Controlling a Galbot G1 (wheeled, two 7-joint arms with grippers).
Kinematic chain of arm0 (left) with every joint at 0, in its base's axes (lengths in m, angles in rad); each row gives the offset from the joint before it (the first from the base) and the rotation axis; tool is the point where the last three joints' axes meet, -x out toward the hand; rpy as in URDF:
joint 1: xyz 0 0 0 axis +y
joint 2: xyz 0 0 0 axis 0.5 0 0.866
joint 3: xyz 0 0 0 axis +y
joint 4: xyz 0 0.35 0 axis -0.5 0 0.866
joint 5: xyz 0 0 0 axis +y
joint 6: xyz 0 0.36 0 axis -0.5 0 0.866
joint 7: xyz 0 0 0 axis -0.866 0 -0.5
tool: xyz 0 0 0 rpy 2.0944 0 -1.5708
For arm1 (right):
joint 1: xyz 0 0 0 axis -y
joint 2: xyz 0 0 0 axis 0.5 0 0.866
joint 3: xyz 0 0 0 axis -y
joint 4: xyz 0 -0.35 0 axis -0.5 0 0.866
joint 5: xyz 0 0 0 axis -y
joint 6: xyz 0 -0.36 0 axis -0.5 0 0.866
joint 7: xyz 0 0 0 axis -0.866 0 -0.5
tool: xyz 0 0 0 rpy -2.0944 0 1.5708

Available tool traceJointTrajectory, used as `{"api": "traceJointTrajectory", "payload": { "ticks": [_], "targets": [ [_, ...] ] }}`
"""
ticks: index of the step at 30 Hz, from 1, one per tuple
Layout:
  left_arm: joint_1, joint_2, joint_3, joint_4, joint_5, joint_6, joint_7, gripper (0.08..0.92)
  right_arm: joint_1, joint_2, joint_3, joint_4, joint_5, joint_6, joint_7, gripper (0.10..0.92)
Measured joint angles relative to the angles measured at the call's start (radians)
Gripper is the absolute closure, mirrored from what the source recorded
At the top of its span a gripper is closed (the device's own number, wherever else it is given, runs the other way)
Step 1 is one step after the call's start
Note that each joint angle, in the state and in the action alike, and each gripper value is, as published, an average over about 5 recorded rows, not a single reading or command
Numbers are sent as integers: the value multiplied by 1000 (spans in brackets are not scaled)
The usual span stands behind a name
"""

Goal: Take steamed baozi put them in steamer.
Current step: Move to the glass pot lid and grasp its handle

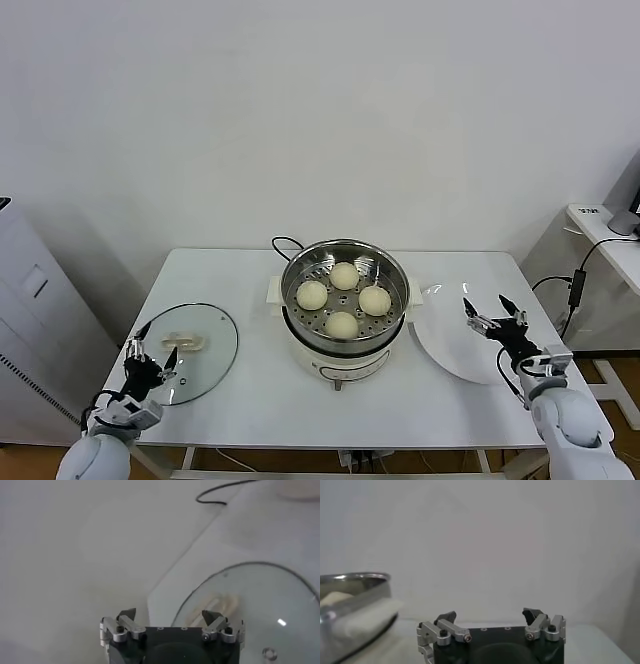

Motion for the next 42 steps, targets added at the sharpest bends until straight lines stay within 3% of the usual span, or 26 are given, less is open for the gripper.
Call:
{"api": "traceJointTrajectory", "payload": {
  "ticks": [15,35,38,42],
  "targets": [
    [-63,-74,-25,151,419,-157,-112,177,-40,57,60,-21,-23,20,-25,203],
    [-131,-140,-62,269,672,-188,-242,177,-32,77,61,-57,-34,24,-45,203],
    [-136,-148,-60,274,681,-192,-253,195,-29,78,61,-61,-34,24,-45,203],
    [-147,-157,-58,284,692,-193,-265,290,-27,82,60,-63,-35,24,-47,203]
  ]
}}
